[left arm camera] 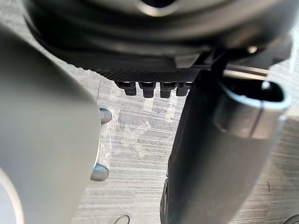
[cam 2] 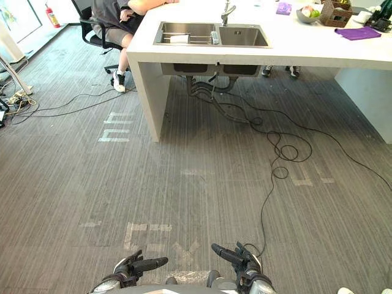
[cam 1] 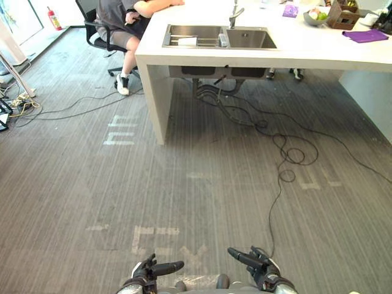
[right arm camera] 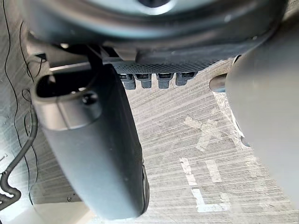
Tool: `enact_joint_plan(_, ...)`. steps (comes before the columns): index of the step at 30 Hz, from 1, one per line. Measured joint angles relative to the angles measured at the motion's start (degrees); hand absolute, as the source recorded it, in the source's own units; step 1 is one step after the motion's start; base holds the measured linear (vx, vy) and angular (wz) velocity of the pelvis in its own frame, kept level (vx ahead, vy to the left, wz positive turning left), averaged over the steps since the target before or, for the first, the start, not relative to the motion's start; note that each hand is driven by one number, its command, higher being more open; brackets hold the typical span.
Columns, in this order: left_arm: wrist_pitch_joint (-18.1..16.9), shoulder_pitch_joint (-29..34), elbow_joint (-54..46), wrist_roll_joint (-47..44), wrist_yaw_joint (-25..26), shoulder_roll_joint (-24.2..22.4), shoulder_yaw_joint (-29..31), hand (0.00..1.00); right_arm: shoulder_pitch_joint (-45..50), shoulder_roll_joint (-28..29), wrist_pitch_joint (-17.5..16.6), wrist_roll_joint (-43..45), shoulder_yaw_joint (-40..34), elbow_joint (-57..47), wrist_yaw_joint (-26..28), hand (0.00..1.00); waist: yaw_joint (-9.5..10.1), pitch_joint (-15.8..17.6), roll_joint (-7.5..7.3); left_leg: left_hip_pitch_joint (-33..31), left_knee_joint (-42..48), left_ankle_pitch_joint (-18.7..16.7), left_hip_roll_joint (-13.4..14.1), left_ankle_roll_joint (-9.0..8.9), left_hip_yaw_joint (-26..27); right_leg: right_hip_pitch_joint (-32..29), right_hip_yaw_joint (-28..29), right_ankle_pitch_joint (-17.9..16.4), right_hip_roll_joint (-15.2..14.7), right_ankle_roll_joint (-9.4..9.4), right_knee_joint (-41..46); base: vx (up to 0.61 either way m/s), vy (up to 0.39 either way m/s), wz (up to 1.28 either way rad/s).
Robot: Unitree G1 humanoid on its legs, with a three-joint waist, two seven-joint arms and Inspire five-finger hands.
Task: Walk over to the sink, pick up the cup, carry it to the dishwasher, place the cup inside the dishwasher, then close the dishwasher door
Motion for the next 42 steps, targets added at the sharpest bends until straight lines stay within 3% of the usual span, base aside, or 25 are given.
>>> enact_joint_plan(11,-2.1,0.0,2.2,-4.2,-0.7,-0.3,1.1,1.00,-0.2,0.6,-2.5,2.6,-1.3,2.3,0.0,1.00,0.03,0.0,-0.13,0.9,-0.6,0.0,0.3,0.02,1.3,0.0,1.2,-0.1,0.3,0.05,0.4,0.00,0.004,-0.05)
enact_joint_plan(14,-1.9,-0.5,2.1,-4.2,-0.5,-0.3,1.1,1.00,-0.5,0.5,-2.5,2.8,-1.2,2.5,0.2,1.00,0.24,0.0,-0.23,1.3,-0.3,-0.5,0.6,0.07,2.2,-1.1,1.9,-1.9,0.2,-0.15,3.6,-0.03,0.006,-0.13)
enact_joint_plan(17,-0.4,-1.0,1.5,-4.3,-0.5,0.7,0.9,1.00,-2.1,0.2,-1.6,4.9,-0.9,2.5,0.3,1.00,0.35,-0.1,-1.43,0.3,2.4,-2.2,0.1,2.00,4.5,-8.7,0.8,-9.8,-3.7,1.14,19.2,-0.05,0.033,-0.31)
enact_joint_plan(19,1.0,-2.7,1.3,-5.3,-0.3,1.4,0.7,1.00,-3.1,-0.4,-0.4,6.8,-0.1,2.5,0.2,1.00,0.16,-0.2,-2.81,-0.3,2.9,-3.2,-1.0,2.67,4.7,-12.7,-1.2,-12.5,-7.2,0.29,28.5,-0.02,0.014,-0.05)
enact_joint_plan(20,1.1,-3.9,1.2,-5.7,0.1,1.5,0.5,1.00,-4.4,-1.3,-0.2,7.3,0.6,2.6,-0.2,1.00,0.34,0.4,-3.21,-0.1,3.5,-3.6,-1.4,2.77,4.8,-15.7,-2.5,-12.4,-9.9,0.04,36.8,0.01,0.001,0.04)
enact_joint_plan(24,2.0,-6.1,-1.8,-9.9,1.8,1.4,-1.4,1.00,-7.5,-4.1,0.1,10.0,0.5,3.5,-0.5,1.00,0.05,1.2,-3.43,2.9,3.8,-4.7,-1.5,2.44,4.0,-17.5,-1.7,-10.8,-11.9,1.46,46.4,0.08,-0.004,0.06)
enact_joint_plan(25,2.3,-7.7,-2.7,-11.0,1.9,1.4,-2.2,1.00,-8.1,-4.3,0.0,11.2,0.3,3.2,0.0,1.00,-0.23,2.6,-3.34,4.6,4.4,-5.0,-1.2,2.92,3.0,-20.6,-1.5,-8.9,-13.4,1.38,53.6,0.08,-0.022,0.21)
enact_joint_plan(26,2.4,-8.5,-3.2,-11.5,1.9,1.2,-2.9,1.00,-8.1,-4.2,0.0,11.3,0.2,3.0,0.2,1.00,-0.56,3.0,-2.84,4.8,5.0,-5.5,-0.5,2.98,2.6,-21.3,-1.3,-10.6,-13.2,1.43,52.7,0.11,-0.044,0.42)
enact_joint_plan(27,2.6,-10.6,-3.7,-12.1,1.9,1.3,-3.6,1.00,-8.1,-4.2,0.2,11.4,0.2,2.6,0.7,1.00,-0.87,3.6,-2.53,4.4,6.8,-6.6,0.9,2.61,1.2,-22.1,-1.0,-11.5,-12.4,1.43,46.6,0.14,-0.076,0.54)
enact_joint_plan(29,3.3,-12.9,-5.3,-12.8,1.9,1.4,-4.2,1.00,-7.9,-4.0,0.7,11.7,0.2,1.2,0.6,1.00,-1.43,4.1,-2.36,3.8,8.2,-7.7,2.6,1.37,-0.5,-22.9,0.4,-9.1,-11.0,2.08,32.5,0.18,-0.118,0.48)
enact_joint_plan(31,4.3,-13.7,-7.3,-13.3,1.8,1.2,-4.6,1.00,-6.5,-3.9,1.0,12.7,-0.8,-1.4,0.5,1.00,-1.57,4.5,-2.95,4.1,10.6,-10.8,3.1,-0.72,-1.7,-20.6,1.4,-4.9,-10.7,4.42,13.7,0.29,-0.221,0.27)
enact_joint_plan(32,4.4,-13.7,-7.5,-13.7,1.8,1.4,-4.7,1.00,-6.1,-3.7,1.2,13.2,-1.3,-2.0,0.4,1.00,-1.61,4.5,-3.62,4.4,11.5,-11.9,2.8,-1.28,-2.1,-19.6,1.6,-5.3,-11.2,5.19,11.3,0.35,-0.309,0.25)
enact_joint_plan(33,4.6,-13.6,-7.2,-14.2,1.8,0.7,-4.7,1.00,-5.6,-3.7,1.4,13.5,-2.6,-2.6,0.3,1.00,-1.75,4.9,-3.32,5.3,13.1,-14.2,3.1,-2.78,-2.6,-18.9,2.0,-1.1,-11.6,7.68,11.4,0.45,-0.370,0.28)
enact_joint_plan(34,5.0,-13.4,-7.2,-14.2,1.5,-0.1,-5.5,1.00,-5.2,-3.7,1.4,13.4,-4.1,-3.3,-0.1,1.00,-2.34,5.4,-1.66,5.7,13.3,-15.0,5.0,-3.00,-2.9,-19.7,1.9,-0.7,-10.3,7.94,14.6,0.38,-0.305,0.27)
enact_joint_plan(35,5.0,-13.2,-7.2,-14.2,1.2,-0.4,-5.7,1.00,-4.9,-3.7,1.4,13.4,-4.5,-3.4,-0.2,1.00,-2.51,5.4,-0.96,6.0,13.2,-15.2,5.9,-3.14,-2.9,-20.2,2.2,-0.7,-9.6,7.90,16.3,0.45,-0.300,0.26)
enact_joint_plan(36,5.1,-12.5,-7.2,-14.1,0.5,-0.8,-5.7,1.00,-4.3,-3.5,1.5,13.4,-5.0,-3.7,-0.4,1.00,-2.66,5.2,0.36,7.0,13.0,-16.7,7.5,-3.00,-2.9,-21.1,2.9,-0.6,-8.3,7.13,19.9,0.29,-0.183,0.16)
enact_joint_plan(38,5.0,-11.5,-7.2,-13.9,-0.5,-1.0,-5.7,1.00,-3.2,-3.1,1.6,13.4,-5.0,-4.5,-0.4,1.00,-2.72,5.2,0.95,8.2,13.1,-18.8,9.3,-3.62,-3.0,-23.1,3.3,-1.8,-7.1,4.71,26.6,0.33,-0.237,0.08)
enact_joint_plan(39,5.0,-10.8,-7.2,-13.5,-0.8,-1.0,-5.7,1.00,-2.2,-3.0,1.6,13.4,-5.0,-5.6,-0.4,1.00,-2.85,4.9,1.56,8.4,13.2,-20.0,10.2,-3.08,-3.0,-24.7,3.1,-3.4,-6.7,2.16,30.1,0.30,-0.239,0.05)
enact_joint_plan(40,5.0,-9.5,-6.8,-12.7,-0.8,-1.2,-5.6,1.00,-0.9,-2.9,1.6,13.4,-5.0,-6.3,-0.4,1.00,-3.25,3.8,2.87,8.6,13.3,-21.2,11.5,-0.93,-3.0,-26.0,2.4,-5.8,-5.8,-0.13,33.2,0.37,-0.204,0.01)
enact_joint_plan(42,4.2,-8.3,-5.4,-11.1,-0.8,-1.6,-5.4,1.00,0.3,-2.5,2.2,13.4,-5.8,-6.6,-0.9,1.00,-2.60,2.9,3.85,5.6,22.2,-17.9,12.7,-0.55,-1.7,-25.9,2.4,-8.8,-4.6,-1.67,34.9,0.47,-0.215,-0.17)
